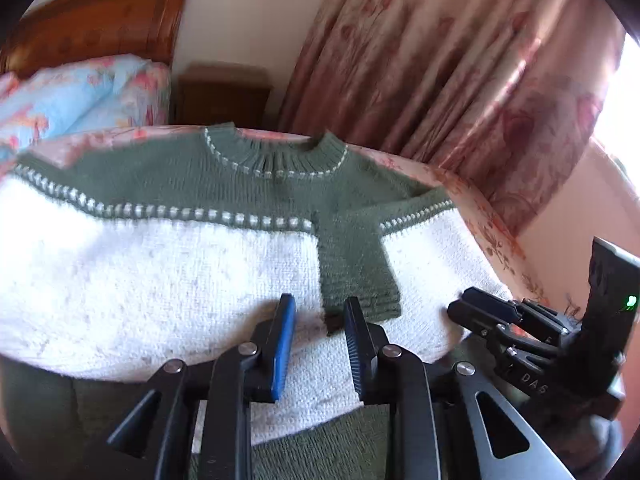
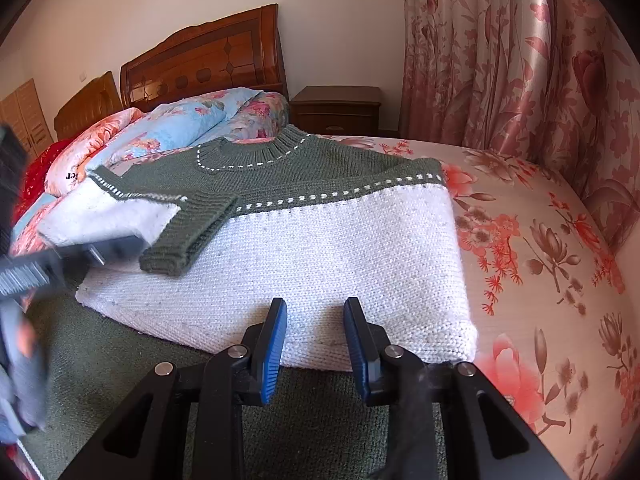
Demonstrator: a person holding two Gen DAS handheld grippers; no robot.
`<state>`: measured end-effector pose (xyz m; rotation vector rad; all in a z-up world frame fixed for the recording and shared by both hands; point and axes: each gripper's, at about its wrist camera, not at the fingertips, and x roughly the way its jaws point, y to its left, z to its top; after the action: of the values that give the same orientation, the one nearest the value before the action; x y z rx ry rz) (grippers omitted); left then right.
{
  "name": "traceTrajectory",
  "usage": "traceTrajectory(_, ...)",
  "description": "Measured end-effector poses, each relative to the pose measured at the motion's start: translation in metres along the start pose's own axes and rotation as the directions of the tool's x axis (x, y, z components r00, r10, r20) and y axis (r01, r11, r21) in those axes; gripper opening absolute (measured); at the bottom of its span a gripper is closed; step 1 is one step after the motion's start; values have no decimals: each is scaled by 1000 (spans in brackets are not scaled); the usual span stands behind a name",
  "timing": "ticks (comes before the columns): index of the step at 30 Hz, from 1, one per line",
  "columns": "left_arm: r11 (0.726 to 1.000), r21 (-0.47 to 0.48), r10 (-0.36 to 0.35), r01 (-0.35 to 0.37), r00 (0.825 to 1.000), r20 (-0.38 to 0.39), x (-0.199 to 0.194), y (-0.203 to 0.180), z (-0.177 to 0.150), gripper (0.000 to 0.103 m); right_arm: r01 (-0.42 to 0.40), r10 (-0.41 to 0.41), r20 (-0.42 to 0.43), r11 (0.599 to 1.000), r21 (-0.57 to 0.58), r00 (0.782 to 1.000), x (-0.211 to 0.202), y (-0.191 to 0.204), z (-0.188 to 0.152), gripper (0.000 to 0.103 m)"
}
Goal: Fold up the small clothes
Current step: 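Fold the other sleeve across the body with the left gripper, then grasp the sweater side with the right gripper and fold it inward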
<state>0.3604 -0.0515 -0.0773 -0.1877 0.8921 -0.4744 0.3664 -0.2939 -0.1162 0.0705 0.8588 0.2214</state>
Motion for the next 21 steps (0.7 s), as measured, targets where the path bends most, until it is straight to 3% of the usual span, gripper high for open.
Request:
traceTrajectory(1,1000,-4,-7,7,1000,-7,-4,0,-3,103,-3,3,1,1000,2,1000,0,-1,0,30)
traceTrajectory(4,999,-25,28,-27,998,63,-39,7,-2,103,-16,16,0,1000,6,1000,0,-2,0,33)
traceTrajectory(7,996,-27,91,-88,980,178,-81,17,-17,103,-45,45,1,999,10,999,0,-3,0,38)
traceTrajectory(8,989,-47,146,-139,969,198,-92,25,-26,103,-53,53,1,998,12,999,0,-4,0,40)
traceTrajectory(12,953,-133,289,-272,948,134,-92,58,-44,103,-69,69,1,998,12,998,0,-3,0,43)
traceTrajectory(15,930,-210,324,-302,943,75,-82,80,-49,103,-61,61,0,998,6,998,1,0,0,43)
traceTrajectory(17,911,-203,372,-359,928,29,-70,85,-43,103,-49,49,-2,999,-4,999,1,2,0,43)
traceTrajectory(21,906,-149,400,-396,916,-2,-54,79,-42,103,-24,24,-8,999,-25,1000,3,7,1,43)
